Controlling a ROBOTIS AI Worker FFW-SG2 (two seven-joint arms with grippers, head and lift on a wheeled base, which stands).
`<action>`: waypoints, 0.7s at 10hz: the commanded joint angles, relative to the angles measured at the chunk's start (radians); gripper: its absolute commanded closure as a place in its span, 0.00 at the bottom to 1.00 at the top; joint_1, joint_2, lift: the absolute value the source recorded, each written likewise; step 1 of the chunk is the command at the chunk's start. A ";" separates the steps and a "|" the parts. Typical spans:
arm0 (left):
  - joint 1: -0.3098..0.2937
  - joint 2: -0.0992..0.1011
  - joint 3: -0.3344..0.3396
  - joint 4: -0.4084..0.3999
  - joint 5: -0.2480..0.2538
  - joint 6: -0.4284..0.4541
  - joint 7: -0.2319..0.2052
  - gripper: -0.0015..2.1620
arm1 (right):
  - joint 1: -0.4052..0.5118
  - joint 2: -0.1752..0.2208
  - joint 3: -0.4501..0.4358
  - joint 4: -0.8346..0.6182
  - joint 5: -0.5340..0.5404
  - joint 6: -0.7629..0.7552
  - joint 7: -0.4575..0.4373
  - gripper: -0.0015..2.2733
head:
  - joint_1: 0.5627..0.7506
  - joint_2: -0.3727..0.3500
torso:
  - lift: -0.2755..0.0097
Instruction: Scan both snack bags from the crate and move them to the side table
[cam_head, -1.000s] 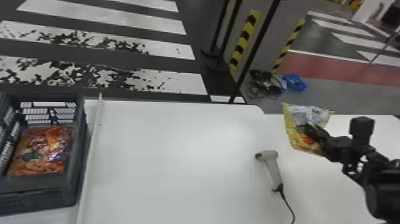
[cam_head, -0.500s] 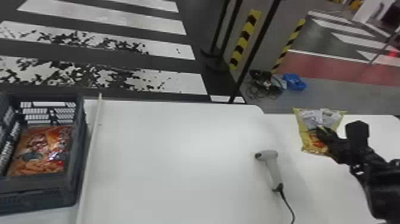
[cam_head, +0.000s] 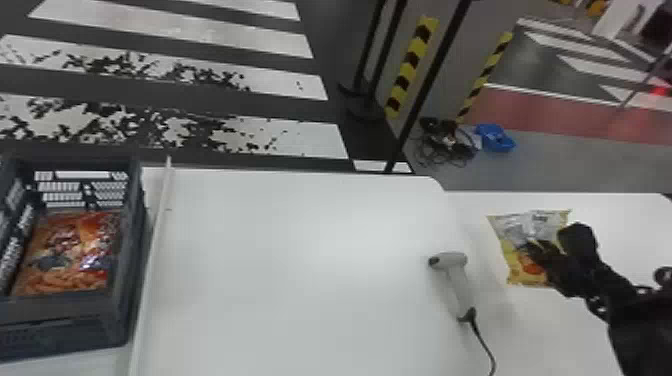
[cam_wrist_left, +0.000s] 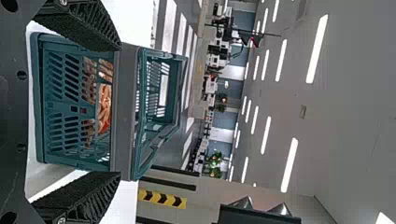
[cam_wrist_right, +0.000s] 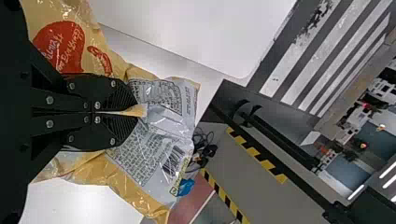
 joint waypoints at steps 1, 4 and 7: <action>0.001 0.004 -0.002 -0.004 0.001 -0.003 -0.001 0.02 | 0.004 0.001 0.000 0.004 -0.022 0.082 -0.006 0.96 | 0.70 0.03 | 0.63; 0.005 0.005 -0.002 -0.013 0.001 -0.006 -0.006 0.02 | 0.013 0.001 -0.006 0.004 -0.058 0.113 -0.016 0.00 | 0.70 0.03 | 0.63; 0.008 -0.001 -0.002 -0.015 0.001 -0.009 -0.009 0.02 | 0.045 0.001 -0.052 -0.024 -0.068 0.036 -0.045 0.00 | 0.70 0.03 | 0.63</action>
